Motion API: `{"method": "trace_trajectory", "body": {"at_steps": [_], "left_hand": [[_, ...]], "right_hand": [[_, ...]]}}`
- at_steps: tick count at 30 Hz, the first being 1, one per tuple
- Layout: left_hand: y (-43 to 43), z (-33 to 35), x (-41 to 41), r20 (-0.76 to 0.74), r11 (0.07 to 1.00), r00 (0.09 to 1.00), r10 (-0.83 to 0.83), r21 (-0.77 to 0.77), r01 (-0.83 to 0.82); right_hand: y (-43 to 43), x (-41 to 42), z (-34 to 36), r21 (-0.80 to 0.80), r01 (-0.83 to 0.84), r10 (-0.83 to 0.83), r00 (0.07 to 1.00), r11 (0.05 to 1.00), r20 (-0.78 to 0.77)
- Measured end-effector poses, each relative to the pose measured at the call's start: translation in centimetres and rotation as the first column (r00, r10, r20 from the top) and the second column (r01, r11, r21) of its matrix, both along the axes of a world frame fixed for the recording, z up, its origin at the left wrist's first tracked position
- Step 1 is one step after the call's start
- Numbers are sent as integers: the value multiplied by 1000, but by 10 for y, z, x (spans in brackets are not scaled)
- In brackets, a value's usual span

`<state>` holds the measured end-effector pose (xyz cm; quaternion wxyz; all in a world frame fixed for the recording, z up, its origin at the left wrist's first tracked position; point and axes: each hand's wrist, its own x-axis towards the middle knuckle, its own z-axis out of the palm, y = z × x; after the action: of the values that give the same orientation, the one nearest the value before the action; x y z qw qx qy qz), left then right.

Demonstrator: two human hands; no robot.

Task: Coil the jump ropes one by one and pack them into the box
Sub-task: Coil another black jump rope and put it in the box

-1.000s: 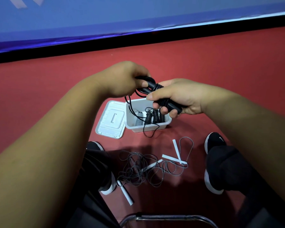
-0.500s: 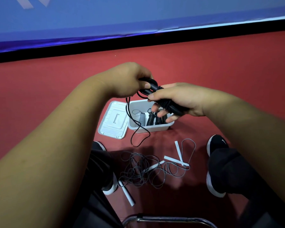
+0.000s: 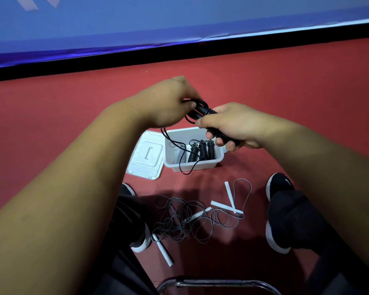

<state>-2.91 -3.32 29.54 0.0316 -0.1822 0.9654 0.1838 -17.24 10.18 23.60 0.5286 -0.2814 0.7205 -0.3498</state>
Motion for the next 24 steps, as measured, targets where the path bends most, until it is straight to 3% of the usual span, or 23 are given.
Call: {"method": "trace_trajectory", "body": {"at_steps": [4, 6, 10, 14, 17, 20, 24], "left_hand": [[8, 0, -3, -20, 996, 996, 83, 9, -83], [10, -4, -5, 7, 977, 984, 179, 120, -179], [10, -17, -2, 93, 796, 933, 346, 497, -345], [8, -22, -4, 160, 724, 904, 397, 550, -415], [14, -22, -8, 259, 767, 888, 379, 450, -458], [21, -23, -13, 281, 797, 868, 410, 352, -491], [25, -20, -13, 263, 760, 875, 406, 435, -483]], "right_hand": [[0, -7, -4, 5, 42, -40, 988, 999, -152], [0, -10, -3, 8, 24, -21, 964, 1000, -264], [-2, -9, -4, 35, -28, 40, 905, 999, -423], [-5, -8, -5, 56, -49, 69, 873, 997, -483], [-3, -8, -5, 21, -38, 43, 911, 999, -409], [0, -8, -2, -30, 5, -12, 972, 1000, -236], [1, -6, 7, -63, 133, -134, 991, 989, -3]]}}
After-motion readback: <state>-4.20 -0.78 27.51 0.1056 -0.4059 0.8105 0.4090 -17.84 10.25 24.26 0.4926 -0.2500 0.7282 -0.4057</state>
